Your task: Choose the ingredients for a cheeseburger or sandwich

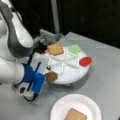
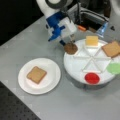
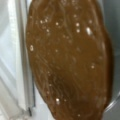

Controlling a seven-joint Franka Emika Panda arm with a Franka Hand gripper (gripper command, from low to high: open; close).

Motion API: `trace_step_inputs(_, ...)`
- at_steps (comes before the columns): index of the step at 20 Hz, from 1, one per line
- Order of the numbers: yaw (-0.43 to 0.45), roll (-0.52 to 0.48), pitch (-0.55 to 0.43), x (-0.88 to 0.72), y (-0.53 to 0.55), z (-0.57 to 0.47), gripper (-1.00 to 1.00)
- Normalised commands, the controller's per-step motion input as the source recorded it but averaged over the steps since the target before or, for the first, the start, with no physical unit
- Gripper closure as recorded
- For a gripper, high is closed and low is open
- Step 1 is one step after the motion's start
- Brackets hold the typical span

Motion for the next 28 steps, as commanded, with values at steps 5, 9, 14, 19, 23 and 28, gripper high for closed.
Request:
trace_step_inputs(5, -0.015, 0.278, -0.044, 0.12, -0.11, -0.06, -1.00)
trace_step_inputs(9, 0.005, 0.257, -0.054, 0.15, -0.12, -0.09, -1.00)
trace_step_inputs(14, 0.042, 0.256, -0.052, 0.18, -0.08, -0.10, -1.00)
trace_step_inputs(19, 0.072, 0.241, -0.069, 0.21, -0.14, -0.13, -1.00)
trace_step_inputs(23, 0.086, 0.218, -0.071, 0.21, -0.22, -0.10, -1.00)
trace_step_inputs(28, 0.087, 0.199, -0.050, 0.19, -0.26, -0.06, -1.00)
